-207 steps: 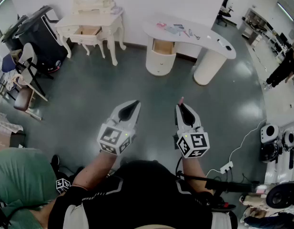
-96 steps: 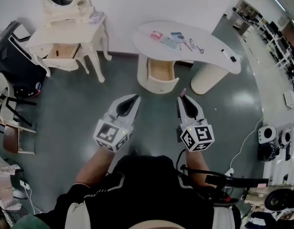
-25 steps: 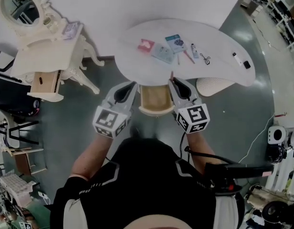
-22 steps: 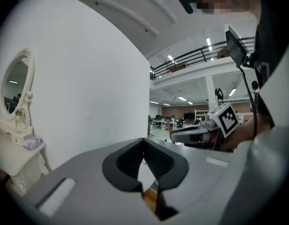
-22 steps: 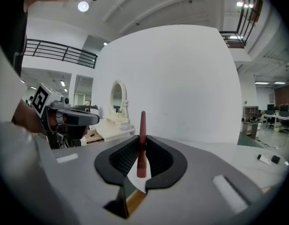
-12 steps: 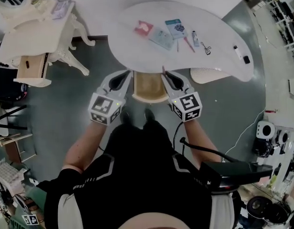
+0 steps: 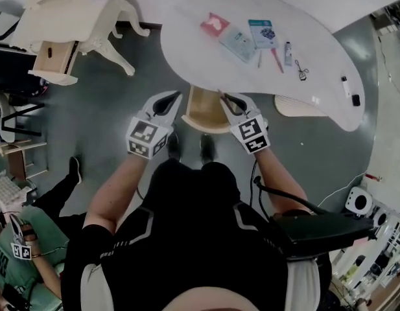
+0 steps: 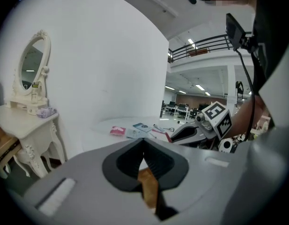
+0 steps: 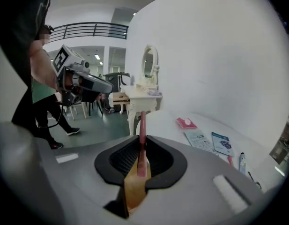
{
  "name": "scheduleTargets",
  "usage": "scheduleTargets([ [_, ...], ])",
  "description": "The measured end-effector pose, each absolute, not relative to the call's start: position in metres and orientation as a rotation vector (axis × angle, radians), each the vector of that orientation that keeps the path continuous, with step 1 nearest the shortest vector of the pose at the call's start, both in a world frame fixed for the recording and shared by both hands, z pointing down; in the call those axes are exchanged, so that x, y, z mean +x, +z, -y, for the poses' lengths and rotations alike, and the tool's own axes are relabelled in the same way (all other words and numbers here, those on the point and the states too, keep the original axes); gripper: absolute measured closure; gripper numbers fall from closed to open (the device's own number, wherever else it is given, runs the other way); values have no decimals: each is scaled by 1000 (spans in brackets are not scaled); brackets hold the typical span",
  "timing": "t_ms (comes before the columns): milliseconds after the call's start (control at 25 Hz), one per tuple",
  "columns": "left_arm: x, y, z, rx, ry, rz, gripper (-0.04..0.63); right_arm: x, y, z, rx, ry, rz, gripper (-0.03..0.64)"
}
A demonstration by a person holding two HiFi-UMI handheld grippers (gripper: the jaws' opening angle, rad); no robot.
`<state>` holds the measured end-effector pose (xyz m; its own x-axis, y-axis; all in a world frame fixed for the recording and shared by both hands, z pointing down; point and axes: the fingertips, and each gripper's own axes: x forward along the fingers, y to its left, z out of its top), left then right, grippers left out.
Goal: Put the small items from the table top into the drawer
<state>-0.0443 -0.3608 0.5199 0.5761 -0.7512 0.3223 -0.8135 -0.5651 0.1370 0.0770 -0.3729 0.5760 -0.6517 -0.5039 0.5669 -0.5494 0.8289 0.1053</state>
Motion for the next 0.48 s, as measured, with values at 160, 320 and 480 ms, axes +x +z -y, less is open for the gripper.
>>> scheduleTargets([
  [160, -49, 548, 357, 2455, 364, 1318, 595, 72, 605, 373, 651, 96, 2390, 566],
  [320, -49, 573, 354, 2388, 374, 1325, 595, 71, 629, 368, 562, 99, 2363, 566],
  [480, -48, 594, 350, 2332, 397, 1329, 595, 69, 654, 365, 470, 60, 2314, 566],
])
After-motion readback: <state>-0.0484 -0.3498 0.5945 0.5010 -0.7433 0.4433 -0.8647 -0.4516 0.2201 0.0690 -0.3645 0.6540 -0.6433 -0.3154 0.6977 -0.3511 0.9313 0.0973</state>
